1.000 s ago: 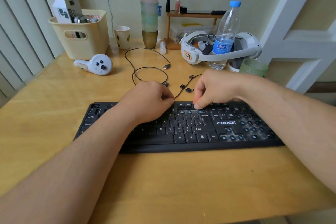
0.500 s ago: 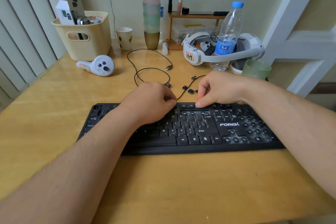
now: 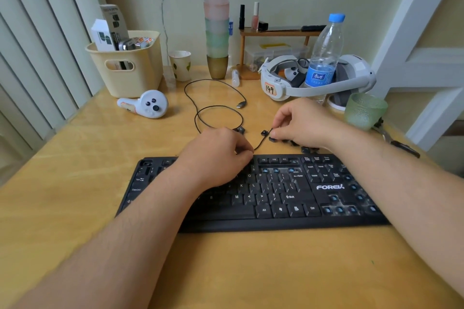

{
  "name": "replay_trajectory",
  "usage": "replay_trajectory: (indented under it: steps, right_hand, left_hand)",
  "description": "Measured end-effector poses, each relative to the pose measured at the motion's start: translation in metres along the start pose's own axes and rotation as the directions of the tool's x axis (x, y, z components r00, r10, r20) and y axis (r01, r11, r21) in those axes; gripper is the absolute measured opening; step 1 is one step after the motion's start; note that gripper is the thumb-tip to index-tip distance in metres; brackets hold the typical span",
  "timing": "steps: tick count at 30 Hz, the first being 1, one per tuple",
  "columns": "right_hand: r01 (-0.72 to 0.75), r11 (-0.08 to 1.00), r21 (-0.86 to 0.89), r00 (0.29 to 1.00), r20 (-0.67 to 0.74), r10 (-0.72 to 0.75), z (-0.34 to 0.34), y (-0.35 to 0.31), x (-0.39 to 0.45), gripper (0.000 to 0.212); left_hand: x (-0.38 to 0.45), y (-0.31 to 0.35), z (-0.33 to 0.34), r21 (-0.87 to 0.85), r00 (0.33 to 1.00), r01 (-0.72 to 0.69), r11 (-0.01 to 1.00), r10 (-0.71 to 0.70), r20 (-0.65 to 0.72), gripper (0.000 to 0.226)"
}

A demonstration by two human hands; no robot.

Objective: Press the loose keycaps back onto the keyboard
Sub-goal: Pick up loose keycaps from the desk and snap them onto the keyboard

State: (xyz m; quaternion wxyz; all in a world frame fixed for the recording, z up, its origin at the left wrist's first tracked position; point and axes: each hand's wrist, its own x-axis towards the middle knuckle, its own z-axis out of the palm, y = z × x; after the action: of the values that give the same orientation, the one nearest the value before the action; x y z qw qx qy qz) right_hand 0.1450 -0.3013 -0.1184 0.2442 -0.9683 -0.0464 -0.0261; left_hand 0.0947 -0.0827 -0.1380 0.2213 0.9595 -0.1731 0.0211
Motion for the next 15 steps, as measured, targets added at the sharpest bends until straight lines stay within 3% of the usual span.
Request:
replay_trajectory:
  steps: [5, 12, 15]
  right_hand:
    - [0.049, 0.985, -0.167, 0.998, 0.038, -0.043, 0.011, 0.001, 0.009, 0.018]
    - [0.081, 0.980, -0.180, 0.997, 0.022, -0.078, 0.012, -0.002, 0.005, 0.013]
    - [0.092, 0.992, -0.086, 0.995, -0.030, -0.095, 0.007, -0.004, -0.005, 0.017]
  left_hand:
    - [0.000, -0.001, 0.000, -0.004, 1.000, -0.002, 1.000, 0.002, 0.006, 0.022]
    - [0.000, -0.001, 0.001, -0.007, 1.000, 0.001, 1.000, -0.001, -0.004, 0.021]
    - [0.000, -0.001, 0.001, -0.009, 1.000, 0.005, 1.000, -0.005, -0.007, 0.021]
